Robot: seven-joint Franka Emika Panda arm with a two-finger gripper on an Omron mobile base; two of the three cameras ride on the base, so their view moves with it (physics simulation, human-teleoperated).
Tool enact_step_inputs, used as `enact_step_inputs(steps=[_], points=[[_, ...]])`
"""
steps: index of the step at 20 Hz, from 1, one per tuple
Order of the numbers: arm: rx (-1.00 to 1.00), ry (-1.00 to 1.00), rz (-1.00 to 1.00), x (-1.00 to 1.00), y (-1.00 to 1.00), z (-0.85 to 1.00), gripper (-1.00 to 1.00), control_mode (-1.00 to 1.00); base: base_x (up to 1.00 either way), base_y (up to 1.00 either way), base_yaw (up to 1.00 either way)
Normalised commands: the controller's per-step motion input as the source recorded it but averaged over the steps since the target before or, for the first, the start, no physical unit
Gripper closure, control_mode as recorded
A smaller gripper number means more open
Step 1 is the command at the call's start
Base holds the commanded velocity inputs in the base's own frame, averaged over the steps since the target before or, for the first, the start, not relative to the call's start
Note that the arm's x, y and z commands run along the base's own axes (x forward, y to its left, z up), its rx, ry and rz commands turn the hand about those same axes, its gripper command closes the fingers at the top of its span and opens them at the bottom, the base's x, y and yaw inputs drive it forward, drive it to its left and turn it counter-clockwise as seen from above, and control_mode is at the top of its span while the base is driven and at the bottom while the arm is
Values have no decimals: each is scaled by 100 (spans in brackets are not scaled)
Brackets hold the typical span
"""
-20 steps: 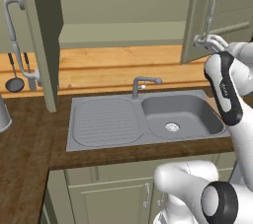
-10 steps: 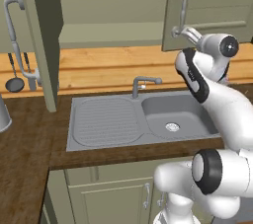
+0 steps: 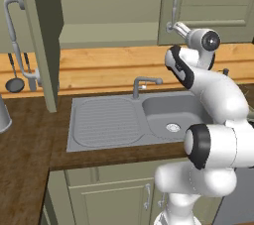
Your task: Pick the kettle from the counter and place it on the tray. Then pick the mug from the cabinet and place it on the tray. Then close the cabinet doors.
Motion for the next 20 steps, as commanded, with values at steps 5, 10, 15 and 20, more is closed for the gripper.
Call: enact_step_inputs(steps=[5, 10, 15, 20], points=[[0, 2, -2, 72, -4, -22, -100, -100, 0, 0, 0], [0, 9, 0, 23, -7, -82, -100, -100, 0, 0, 0], [0, 24, -5, -15, 10, -62, -100, -100, 0, 0, 0], [-2, 18, -3, -62, 37, -15, -100, -100, 0, 0, 0]])
